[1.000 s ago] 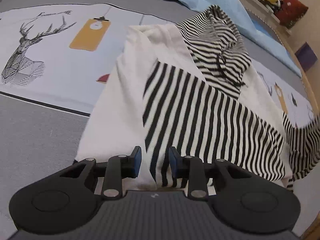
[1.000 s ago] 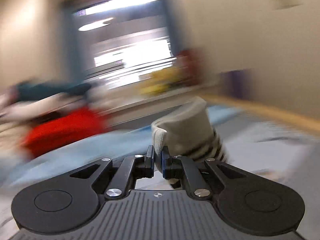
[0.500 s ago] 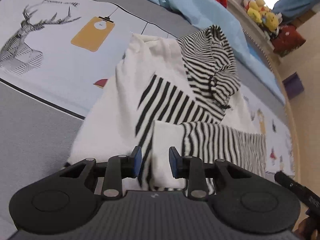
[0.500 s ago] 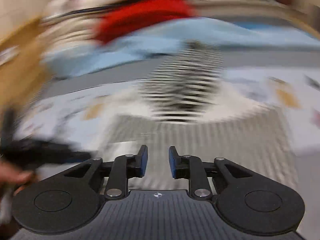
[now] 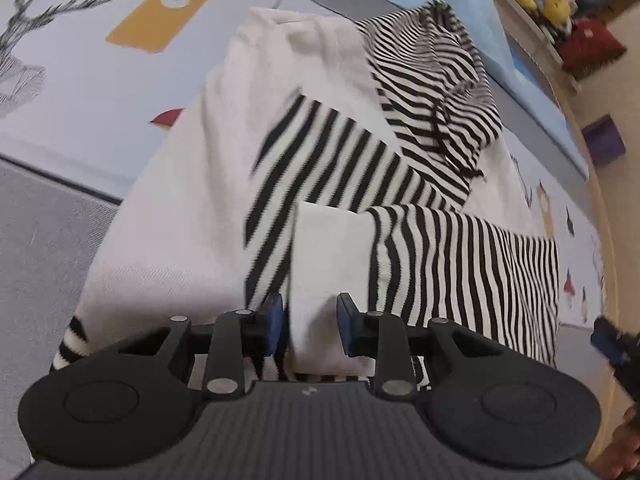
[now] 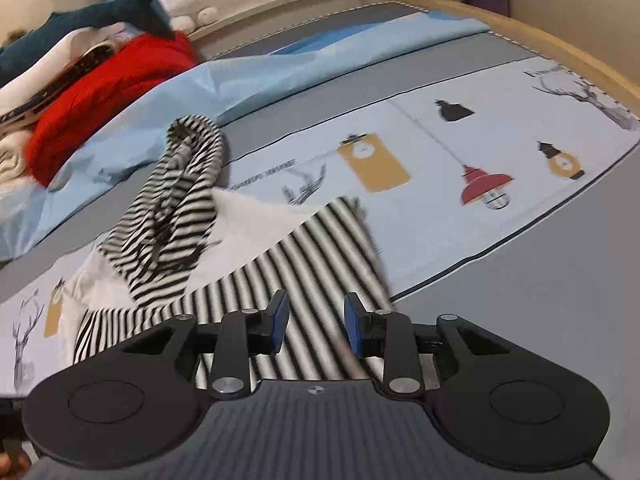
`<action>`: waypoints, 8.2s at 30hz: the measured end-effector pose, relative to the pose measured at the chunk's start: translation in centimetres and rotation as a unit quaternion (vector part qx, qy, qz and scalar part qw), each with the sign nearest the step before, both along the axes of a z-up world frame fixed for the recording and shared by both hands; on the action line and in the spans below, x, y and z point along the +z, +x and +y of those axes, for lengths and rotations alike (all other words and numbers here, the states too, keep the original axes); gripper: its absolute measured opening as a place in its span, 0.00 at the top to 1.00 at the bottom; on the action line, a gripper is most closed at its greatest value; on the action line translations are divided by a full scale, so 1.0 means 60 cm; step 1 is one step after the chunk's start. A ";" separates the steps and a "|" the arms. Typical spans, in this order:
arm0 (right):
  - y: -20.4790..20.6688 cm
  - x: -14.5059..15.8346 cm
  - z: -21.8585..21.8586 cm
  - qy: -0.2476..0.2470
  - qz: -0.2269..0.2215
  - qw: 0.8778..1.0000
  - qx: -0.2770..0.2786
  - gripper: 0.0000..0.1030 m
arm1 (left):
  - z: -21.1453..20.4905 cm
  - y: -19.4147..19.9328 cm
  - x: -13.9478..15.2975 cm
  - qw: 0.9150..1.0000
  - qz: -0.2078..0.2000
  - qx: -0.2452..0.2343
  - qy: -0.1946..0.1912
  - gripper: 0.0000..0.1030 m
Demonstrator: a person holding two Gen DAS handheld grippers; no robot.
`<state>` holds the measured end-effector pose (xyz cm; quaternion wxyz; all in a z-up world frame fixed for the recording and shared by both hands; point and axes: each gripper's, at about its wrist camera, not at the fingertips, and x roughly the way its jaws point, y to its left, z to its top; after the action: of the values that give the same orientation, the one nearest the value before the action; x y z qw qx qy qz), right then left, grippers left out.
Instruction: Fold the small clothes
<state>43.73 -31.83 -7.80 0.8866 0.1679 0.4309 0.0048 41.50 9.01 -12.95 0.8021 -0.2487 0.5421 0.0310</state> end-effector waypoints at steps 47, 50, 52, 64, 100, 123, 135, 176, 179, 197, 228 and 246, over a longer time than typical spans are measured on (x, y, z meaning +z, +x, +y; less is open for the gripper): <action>0.029 -0.103 0.013 0.022 0.121 0.992 0.025 0.58 | 0.040 0.005 0.016 0.995 0.006 0.022 0.093 0.79; 0.029 -0.101 0.023 0.015 0.120 0.992 0.026 0.58 | 0.048 0.001 0.012 0.995 0.017 0.033 0.096 0.75; 0.027 -0.092 0.025 0.016 0.111 0.994 0.022 0.58 | 0.048 -0.001 0.025 0.995 0.001 0.033 0.099 0.75; 0.028 -0.049 0.059 -0.019 0.051 0.997 0.048 0.58 | 0.024 -0.006 0.077 0.990 -0.068 0.040 0.120 0.52; 0.024 -0.001 0.098 -0.024 0.004 0.997 0.080 0.58 | -0.020 0.005 0.107 0.986 -0.107 0.013 0.124 0.57; 0.056 0.016 -0.006 0.051 -0.011 0.998 -0.022 0.99 | -0.034 0.266 0.142 0.976 -0.168 -0.041 0.128 0.76; 0.054 -0.007 -0.049 0.069 0.000 0.994 -0.089 1.00 | -0.058 0.589 0.023 0.978 -0.146 -0.054 0.138 0.45; 0.051 0.006 0.007 0.141 0.025 0.989 -0.030 0.96 | -0.003 0.018 0.039 0.993 -0.056 0.033 -0.096 0.62; 0.056 -0.006 0.023 0.137 0.038 0.990 -0.023 0.96 | -0.006 0.040 -0.002 0.986 -0.030 0.071 -0.146 0.53; 0.088 -0.042 0.079 0.161 0.059 0.985 -0.002 0.77 | -0.041 -0.015 0.120 0.975 -0.223 0.015 0.006 0.99; 0.096 -0.060 0.160 0.309 -0.006 0.949 0.063 0.99 | -0.001 0.004 0.071 0.990 -0.135 -0.018 -0.047 0.99; -0.030 0.054 0.157 0.118 -0.012 0.888 0.444 0.99 | 0.042 -0.025 0.116 0.986 -0.166 0.028 -0.023 0.99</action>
<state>41.93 -22.41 -4.55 0.7706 0.0626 0.4460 0.4510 39.98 11.51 -5.99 0.8736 -0.2837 0.3954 -0.0011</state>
